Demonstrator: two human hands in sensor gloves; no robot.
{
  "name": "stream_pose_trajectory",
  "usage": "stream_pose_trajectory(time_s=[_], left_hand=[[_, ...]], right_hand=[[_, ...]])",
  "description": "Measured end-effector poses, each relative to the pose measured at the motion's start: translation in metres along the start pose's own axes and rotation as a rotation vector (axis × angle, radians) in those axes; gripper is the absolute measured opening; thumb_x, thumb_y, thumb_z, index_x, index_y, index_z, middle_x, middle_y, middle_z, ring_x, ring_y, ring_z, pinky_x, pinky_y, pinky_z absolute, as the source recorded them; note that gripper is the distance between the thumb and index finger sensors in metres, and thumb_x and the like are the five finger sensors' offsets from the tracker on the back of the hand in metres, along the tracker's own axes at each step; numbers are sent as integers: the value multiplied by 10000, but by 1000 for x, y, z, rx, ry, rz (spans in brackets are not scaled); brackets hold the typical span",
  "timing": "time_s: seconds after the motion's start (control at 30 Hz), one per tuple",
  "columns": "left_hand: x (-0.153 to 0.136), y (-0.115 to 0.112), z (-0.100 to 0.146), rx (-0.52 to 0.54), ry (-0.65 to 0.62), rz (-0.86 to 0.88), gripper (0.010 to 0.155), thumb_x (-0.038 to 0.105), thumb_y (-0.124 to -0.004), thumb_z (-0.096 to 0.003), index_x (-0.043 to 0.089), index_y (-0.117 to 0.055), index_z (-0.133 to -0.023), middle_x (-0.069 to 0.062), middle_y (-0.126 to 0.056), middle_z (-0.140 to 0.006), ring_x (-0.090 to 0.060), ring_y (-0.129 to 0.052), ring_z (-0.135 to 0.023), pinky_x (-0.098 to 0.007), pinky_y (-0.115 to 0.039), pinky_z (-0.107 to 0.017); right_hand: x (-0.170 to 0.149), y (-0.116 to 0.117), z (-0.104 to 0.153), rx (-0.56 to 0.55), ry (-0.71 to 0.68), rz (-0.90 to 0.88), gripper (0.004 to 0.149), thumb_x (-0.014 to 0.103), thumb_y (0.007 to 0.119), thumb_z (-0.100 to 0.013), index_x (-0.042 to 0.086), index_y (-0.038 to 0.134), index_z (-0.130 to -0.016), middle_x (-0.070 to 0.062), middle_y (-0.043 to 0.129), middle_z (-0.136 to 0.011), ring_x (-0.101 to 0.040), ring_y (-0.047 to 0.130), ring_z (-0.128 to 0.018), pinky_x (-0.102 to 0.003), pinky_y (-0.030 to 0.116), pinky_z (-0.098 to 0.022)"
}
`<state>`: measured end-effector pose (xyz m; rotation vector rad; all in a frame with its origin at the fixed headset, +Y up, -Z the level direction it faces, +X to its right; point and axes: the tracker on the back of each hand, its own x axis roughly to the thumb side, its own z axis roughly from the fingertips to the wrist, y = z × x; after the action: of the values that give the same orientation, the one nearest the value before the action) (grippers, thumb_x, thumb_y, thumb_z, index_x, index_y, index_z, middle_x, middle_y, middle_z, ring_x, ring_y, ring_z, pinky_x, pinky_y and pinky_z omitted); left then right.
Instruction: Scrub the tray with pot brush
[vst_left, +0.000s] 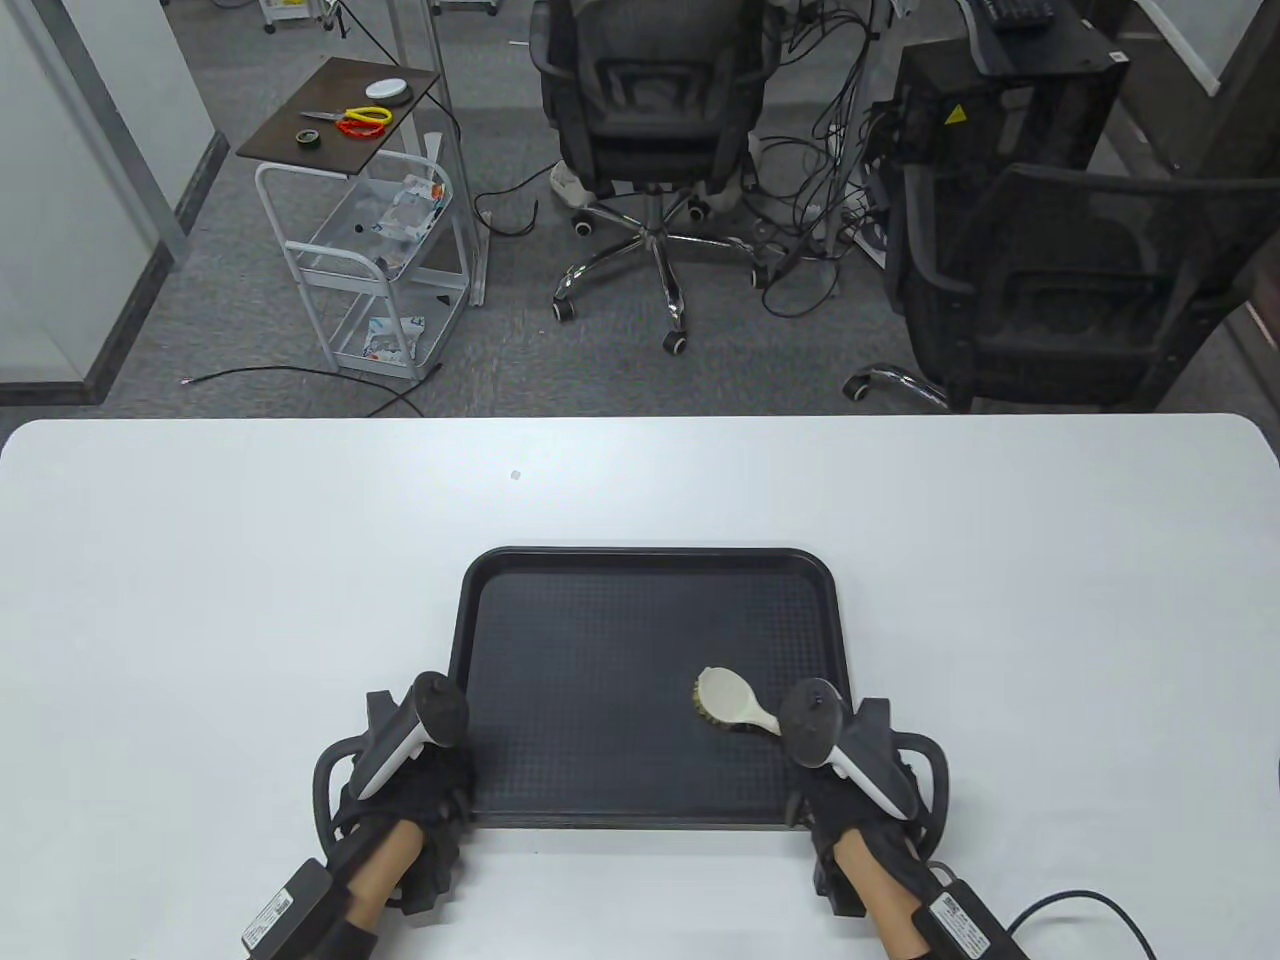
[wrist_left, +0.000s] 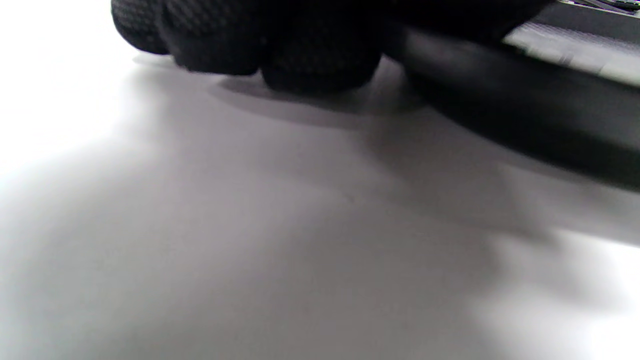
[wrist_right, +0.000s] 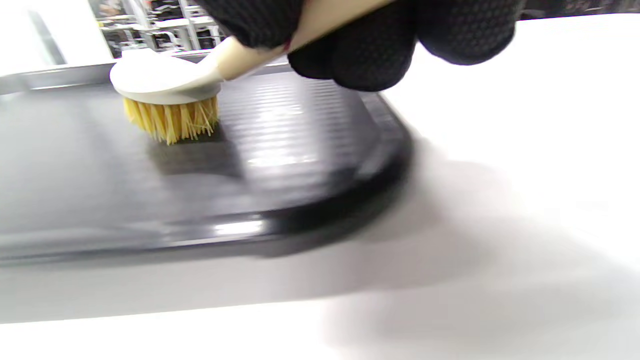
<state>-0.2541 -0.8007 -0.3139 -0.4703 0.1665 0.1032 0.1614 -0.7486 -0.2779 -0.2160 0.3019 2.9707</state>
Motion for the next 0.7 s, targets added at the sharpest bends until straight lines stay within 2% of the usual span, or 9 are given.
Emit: stream_pose_trajectory(time_s=[0.13,0.27,0.47,0.7], left_hand=[[0,0,0,1,1,-2,787,472,-698,-450,139,-303,-1043,-17,-844,-497,-218,-857,-418,-497,-672,-585],[0,0,0,2,1,-1,787,472,-698,-450,139,-303,-1043,-18,-844,-496,-217,-857,-418,-496,-673,-585],[0,0,0,1,1,-1,785,471,-699,-451,138,-305,-1043,-18,-844,-496,-218,-857,-418,-497,-673,-584],[0,0,0,-1,-1,0,784,471,-698,-452,139,-303,-1043,-18,-843,-497,-218,-856,-420,-497,-671,-586]], right_hand=[[-31,-12,2,-17,87,73,517,222,791,-474,305,716,-979,-98,758,-963,-288,869,-745,-509,766,-546],[-27,-23,4,-20,84,101,520,222,793,-475,294,715,-984,-97,754,-966,-290,862,-743,-507,755,-543],[32,-38,18,-122,-86,34,523,235,785,-481,299,698,-993,-89,748,-971,-281,861,-746,-497,759,-544],[127,-20,25,-118,-290,-28,529,244,777,-484,305,681,-1001,-74,739,-979,-266,858,-756,-487,762,-553]])
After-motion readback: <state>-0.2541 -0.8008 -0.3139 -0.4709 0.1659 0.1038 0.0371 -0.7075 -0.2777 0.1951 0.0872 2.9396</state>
